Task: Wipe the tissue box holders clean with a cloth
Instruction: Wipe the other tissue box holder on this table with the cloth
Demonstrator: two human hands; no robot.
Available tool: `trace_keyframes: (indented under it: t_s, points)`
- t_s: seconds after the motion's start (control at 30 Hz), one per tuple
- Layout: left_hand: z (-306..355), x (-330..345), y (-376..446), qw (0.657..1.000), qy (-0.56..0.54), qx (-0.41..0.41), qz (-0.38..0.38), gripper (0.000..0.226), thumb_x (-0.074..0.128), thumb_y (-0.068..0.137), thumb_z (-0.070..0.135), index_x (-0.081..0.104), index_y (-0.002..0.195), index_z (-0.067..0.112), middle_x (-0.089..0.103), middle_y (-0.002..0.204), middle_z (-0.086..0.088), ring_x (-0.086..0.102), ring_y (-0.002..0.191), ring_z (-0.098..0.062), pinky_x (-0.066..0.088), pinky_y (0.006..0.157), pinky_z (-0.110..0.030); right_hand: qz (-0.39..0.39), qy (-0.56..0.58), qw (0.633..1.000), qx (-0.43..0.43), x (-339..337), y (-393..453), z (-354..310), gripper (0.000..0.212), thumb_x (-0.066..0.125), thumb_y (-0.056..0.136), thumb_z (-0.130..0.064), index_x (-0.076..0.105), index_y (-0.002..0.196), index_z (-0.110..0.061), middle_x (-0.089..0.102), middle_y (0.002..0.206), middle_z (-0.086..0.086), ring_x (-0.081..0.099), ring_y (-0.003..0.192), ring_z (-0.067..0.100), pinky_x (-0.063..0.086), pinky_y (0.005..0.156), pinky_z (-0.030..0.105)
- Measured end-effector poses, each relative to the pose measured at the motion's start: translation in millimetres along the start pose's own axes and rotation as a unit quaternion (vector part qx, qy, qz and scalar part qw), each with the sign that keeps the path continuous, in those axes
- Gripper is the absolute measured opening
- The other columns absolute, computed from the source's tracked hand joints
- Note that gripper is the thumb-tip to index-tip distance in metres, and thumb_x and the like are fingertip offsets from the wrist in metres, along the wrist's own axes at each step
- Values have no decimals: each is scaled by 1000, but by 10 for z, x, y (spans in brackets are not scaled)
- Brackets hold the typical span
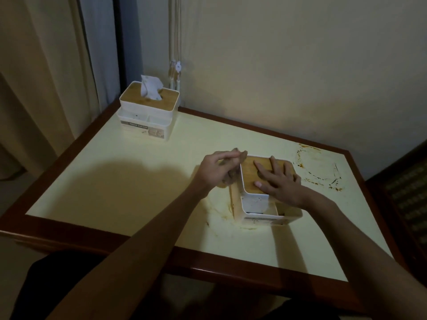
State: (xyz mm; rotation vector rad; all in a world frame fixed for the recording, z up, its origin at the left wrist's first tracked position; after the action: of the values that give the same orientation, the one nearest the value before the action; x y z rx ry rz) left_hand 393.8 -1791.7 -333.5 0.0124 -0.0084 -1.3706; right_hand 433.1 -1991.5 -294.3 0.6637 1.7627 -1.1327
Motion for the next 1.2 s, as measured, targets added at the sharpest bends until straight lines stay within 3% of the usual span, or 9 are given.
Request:
trace_keyframes:
  t_s: [0.17,0.27,0.4,0.53,0.67,0.73,0.9,1.07,1.2]
  points:
    - [-193,67,63,999,-12,-1,39,56,68,84,10,51,134,29,58,125,2,60,110,-14,56,86,-34,-10,-14,1000,-1,-13,8,-5,57,20,83,-75,-15,127,-63,-27,155,-2,-26,141,35,-7,112,57]
    - [-244,91,83,998,-8,-3,58,46,70,82,7,59,123,25,57,124,-2,60,110,-18,57,83,-40,-12,-20,1000,4,-24,8,-16,54,23,90,-69,-16,126,-62,-28,155,-2,-26,141,35,-6,112,57]
    - [-260,185,-205,997,0,13,74,35,70,83,6,66,116,15,59,111,-6,62,103,-18,53,81,-21,-9,-18,1000,3,-8,11,-29,54,21,87,-65,-16,127,-63,-28,155,-3,-25,141,35,-6,113,55]
    - [-280,365,-826,993,18,23,111,35,65,85,2,64,120,9,52,95,11,54,86,8,40,75,-5,-12,-31,999,2,8,30,-22,57,16,79,-80,-19,121,-66,-30,155,-3,-25,141,35,-5,112,55]
    - [-246,405,-981,994,13,46,100,45,59,88,-3,57,130,14,57,115,13,50,104,18,38,85,0,-13,-35,999,1,19,29,-3,54,16,79,-79,-22,116,-69,-32,154,-5,-27,141,34,-6,112,54]
    - [-206,333,-787,995,17,43,93,42,58,87,-6,60,124,12,59,113,12,53,101,16,41,85,-2,-14,-26,1000,3,13,29,-9,53,16,76,-74,-21,114,-70,-31,154,-5,-27,141,34,-6,112,54]
    - [-32,136,-103,997,64,1,31,24,48,88,-12,54,96,9,56,78,11,51,57,16,40,58,-4,-27,-24,999,-12,-22,4,-13,55,19,79,-76,-22,116,-68,-32,153,-4,-27,140,35,-5,112,56]
    - [-135,146,157,980,198,19,27,16,47,87,-3,54,87,11,55,66,8,50,62,-15,43,59,-22,-27,-5,1000,-15,-31,9,-16,56,19,77,-69,-19,119,-68,-32,153,-6,-28,140,34,-8,112,55]
    - [-339,278,-346,958,242,114,105,19,56,77,-5,50,63,7,50,65,-2,43,60,-12,40,58,-28,-17,-4,1000,-12,-3,33,3,53,26,91,-61,-19,118,-69,-32,153,-6,-28,140,34,-9,112,53]
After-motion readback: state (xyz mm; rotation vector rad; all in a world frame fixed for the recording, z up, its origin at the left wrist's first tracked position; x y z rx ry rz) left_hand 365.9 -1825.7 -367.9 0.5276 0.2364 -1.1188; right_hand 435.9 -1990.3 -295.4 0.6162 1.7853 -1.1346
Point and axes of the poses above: each hand's wrist, its own y-axis towards the middle knuckle, its own x-axis out of the palm, z = x × y, the point moved 2 cm from there along y, towards the middle knuckle
